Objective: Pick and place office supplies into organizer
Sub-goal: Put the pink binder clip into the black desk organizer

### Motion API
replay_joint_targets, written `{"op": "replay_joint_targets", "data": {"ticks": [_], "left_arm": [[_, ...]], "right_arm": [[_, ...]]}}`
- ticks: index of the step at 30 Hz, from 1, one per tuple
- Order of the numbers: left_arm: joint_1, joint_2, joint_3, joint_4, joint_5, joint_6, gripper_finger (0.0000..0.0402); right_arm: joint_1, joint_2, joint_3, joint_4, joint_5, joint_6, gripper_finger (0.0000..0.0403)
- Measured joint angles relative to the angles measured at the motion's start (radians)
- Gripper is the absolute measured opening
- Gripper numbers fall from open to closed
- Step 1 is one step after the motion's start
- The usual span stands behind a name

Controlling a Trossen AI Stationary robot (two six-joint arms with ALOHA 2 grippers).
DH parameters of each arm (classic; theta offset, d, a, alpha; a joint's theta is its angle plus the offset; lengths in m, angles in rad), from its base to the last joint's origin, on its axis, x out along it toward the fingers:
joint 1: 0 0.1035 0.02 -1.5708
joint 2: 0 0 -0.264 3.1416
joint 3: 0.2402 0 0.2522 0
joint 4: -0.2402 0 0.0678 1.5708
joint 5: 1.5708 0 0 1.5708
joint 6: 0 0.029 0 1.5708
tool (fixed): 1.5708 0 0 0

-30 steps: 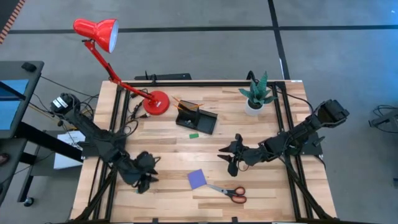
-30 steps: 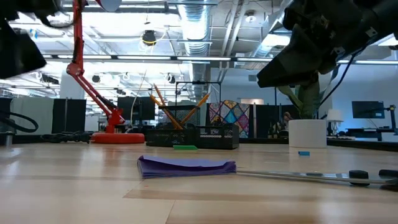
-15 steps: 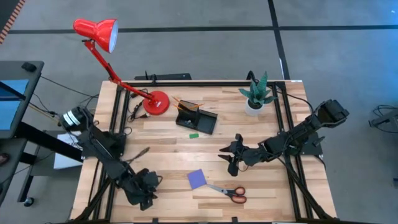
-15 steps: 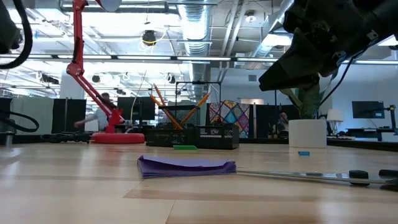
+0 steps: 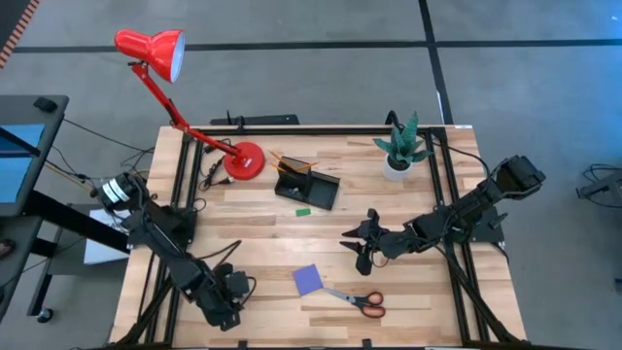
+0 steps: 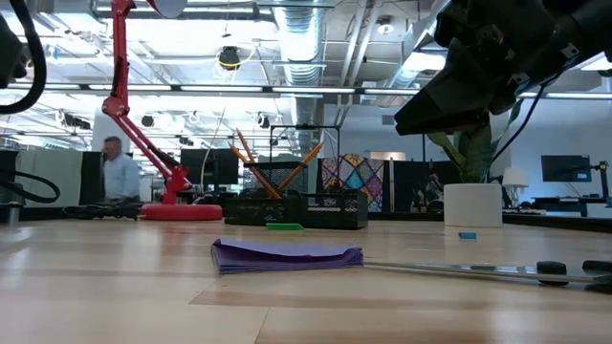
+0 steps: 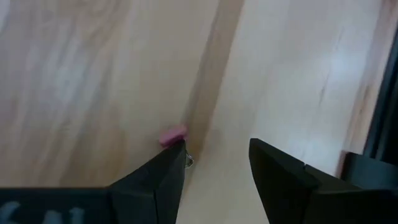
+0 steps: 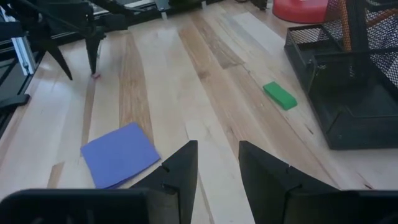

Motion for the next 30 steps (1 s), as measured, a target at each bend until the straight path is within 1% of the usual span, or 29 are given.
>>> {"op": "replay_joint_targets", "data": {"ticks": [5, 8, 11, 16, 20, 23, 30], "left_arm": [[0.015, -0.020, 0.027, -0.111, 0.050, -0.039, 0.0171], [0.017, -0.032, 0.036, -0.118, 0.066, -0.048, 0.0166], [0.017, -0.037, 0.037, -0.128, 0.046, -0.062, 0.0160], [0.017, -0.037, 0.033, -0.202, 0.001, -0.103, 0.0155], [0.017, -0.037, 0.018, -0.198, -0.033, -0.107, 0.0155], [0.017, -0.037, -0.006, -0.161, -0.067, -0.107, 0.0154], [0.017, -0.042, -0.061, -0.060, -0.067, -0.140, 0.0154]], "right_arm": [[0.000, 0.000, 0.000, 0.000, 0.000, 0.000, 0.0111], [0.000, 0.000, 0.000, 0.000, 0.000, 0.000, 0.0111], [0.000, 0.000, 0.000, 0.000, 0.001, 0.000, 0.0111], [0.000, 0.000, 0.000, 0.000, 0.001, 0.000, 0.0111], [0.000, 0.000, 0.000, 0.000, 0.001, 0.000, 0.0111], [0.000, 0.000, 0.000, 0.000, 0.000, 0.000, 0.0111], [0.000, 0.000, 0.000, 0.000, 0.000, 0.000, 0.0111]]}}
